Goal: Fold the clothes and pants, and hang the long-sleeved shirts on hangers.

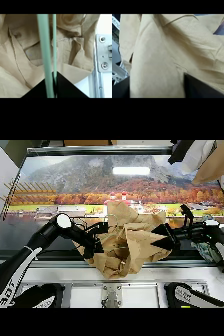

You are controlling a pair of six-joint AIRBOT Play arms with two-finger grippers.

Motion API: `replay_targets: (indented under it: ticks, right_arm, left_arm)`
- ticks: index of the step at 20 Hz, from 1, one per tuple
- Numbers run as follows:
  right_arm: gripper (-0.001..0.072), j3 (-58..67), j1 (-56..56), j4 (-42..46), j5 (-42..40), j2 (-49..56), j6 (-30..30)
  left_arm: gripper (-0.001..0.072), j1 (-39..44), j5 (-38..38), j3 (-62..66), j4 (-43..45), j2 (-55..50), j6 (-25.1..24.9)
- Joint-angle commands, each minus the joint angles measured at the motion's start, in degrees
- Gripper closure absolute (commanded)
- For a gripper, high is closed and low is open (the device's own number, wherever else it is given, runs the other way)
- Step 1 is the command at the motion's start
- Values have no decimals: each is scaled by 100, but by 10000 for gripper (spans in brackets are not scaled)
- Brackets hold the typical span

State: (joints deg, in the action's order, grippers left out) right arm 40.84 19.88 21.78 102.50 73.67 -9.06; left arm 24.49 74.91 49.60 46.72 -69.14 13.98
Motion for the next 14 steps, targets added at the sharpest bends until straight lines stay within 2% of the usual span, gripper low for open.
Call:
replay_targets:
  ticks: [1, 2, 14]
  right_arm:
    - [641, -2, -7, 0, -37, 4, 2]
    - [698, -4, -7, 0, -57, 4, 2]
    - [700, -4, -7, 0, -55, 4, 2]
  left_arm:
    - [694, 4, -7, 2, 22, -2, -2]
    - [693, 4, -4, 2, 22, -2, -2]
    - [694, 2, -11, 2, 26, -2, -2]
